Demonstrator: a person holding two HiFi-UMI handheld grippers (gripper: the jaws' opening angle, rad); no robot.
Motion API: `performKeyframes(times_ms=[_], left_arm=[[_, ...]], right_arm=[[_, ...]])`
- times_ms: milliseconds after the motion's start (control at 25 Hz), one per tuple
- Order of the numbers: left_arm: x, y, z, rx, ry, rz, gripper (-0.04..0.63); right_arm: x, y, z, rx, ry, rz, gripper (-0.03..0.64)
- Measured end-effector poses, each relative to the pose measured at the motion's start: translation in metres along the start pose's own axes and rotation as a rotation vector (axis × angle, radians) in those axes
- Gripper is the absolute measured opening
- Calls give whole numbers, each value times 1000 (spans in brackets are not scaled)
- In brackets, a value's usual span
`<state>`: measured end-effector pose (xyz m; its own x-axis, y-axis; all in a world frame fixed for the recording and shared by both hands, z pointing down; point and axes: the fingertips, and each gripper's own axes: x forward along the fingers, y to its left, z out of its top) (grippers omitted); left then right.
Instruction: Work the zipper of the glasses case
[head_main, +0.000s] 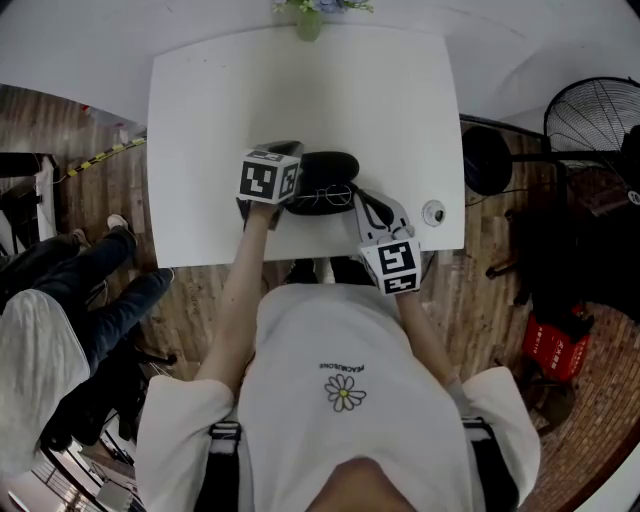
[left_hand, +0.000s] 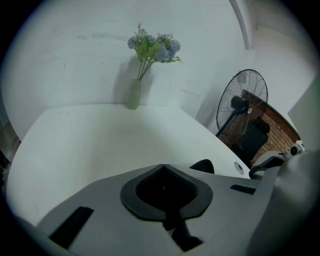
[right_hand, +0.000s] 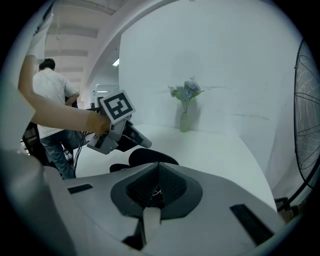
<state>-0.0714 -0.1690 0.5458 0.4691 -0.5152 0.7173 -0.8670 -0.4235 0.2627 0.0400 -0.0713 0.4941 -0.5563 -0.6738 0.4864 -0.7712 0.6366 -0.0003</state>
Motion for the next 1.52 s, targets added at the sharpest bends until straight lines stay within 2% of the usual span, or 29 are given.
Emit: performKeyframes(times_ms=[360,600,960,1200,1520], left_arm=[[3,8,0,-10,7,-2,15],[2,8,-2,-33,16,-14,15],[-36,-33,-11,32,6,-102,15],[-60,-68,-41,70,63,-186,15],[-63,-82,-83,17,106,-256,15]], right_arm=[[3,30,-43,-20,103,95,8],[6,31,-64,6,175,117,8],[5,30,-64,22,169,120,8],[3,25,-62,24,161,114,8],[5,19,-54,23,167,89,8]])
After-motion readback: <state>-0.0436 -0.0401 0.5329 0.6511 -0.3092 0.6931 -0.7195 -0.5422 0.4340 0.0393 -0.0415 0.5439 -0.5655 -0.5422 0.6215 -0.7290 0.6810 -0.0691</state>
